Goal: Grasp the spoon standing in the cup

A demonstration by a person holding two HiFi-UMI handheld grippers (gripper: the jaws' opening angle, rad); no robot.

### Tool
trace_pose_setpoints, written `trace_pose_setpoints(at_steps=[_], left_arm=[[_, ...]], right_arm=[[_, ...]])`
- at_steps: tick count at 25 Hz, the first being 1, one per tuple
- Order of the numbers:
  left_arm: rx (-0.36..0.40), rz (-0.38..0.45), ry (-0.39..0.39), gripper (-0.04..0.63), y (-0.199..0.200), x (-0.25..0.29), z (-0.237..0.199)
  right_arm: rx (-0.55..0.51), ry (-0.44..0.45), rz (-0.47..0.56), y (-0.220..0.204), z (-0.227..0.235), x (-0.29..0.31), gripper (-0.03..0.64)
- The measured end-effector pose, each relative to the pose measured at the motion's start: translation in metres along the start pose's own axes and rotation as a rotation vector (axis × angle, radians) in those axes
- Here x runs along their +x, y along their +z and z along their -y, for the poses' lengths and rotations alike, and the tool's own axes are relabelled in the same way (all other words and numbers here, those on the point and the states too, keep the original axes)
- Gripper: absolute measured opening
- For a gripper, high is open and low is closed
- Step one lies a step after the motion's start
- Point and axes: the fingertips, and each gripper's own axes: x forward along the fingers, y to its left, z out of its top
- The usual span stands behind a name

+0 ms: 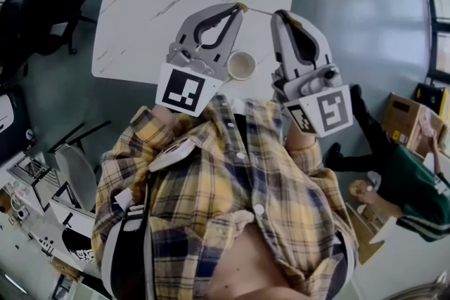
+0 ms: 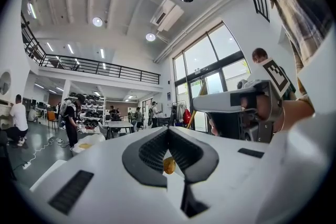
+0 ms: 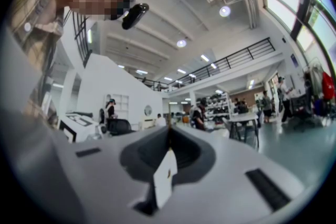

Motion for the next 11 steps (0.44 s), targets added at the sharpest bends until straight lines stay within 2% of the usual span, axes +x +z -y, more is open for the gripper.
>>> trace_pose_setpoints(at_steps=[11], left_arm=[[0.014,0.004,-0.096,0.015,0.003,0.004,0.012]], right_arm=[[-0.01,-0.004,-0.003,0.001,0.004,-0.007,0.032]])
